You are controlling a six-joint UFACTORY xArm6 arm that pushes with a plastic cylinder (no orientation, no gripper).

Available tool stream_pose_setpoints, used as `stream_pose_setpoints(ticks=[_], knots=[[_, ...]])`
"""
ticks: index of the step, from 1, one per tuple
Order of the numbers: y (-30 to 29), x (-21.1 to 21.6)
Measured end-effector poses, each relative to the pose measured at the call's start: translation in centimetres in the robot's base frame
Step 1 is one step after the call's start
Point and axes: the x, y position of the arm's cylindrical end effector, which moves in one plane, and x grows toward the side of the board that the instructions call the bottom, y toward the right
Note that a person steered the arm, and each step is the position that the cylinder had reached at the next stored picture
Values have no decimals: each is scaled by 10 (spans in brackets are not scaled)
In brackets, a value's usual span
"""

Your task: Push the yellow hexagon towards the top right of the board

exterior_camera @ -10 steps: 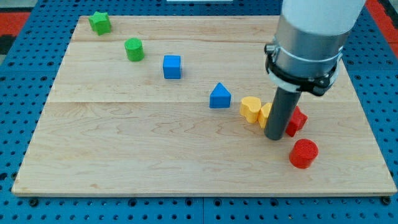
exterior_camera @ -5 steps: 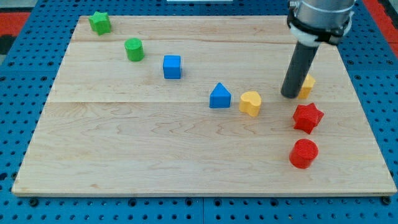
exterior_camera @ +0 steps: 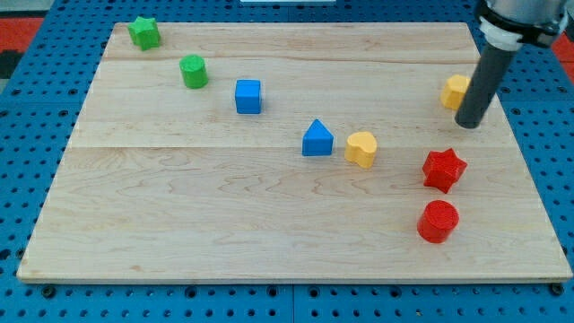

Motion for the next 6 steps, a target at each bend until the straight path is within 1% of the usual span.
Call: stream_pose_setpoints(ticks=[1,2,3,4,5,6], knots=[[36,-37],[11,-84],[-15,-62],[-11,-37],[-7,-21],[45,18]])
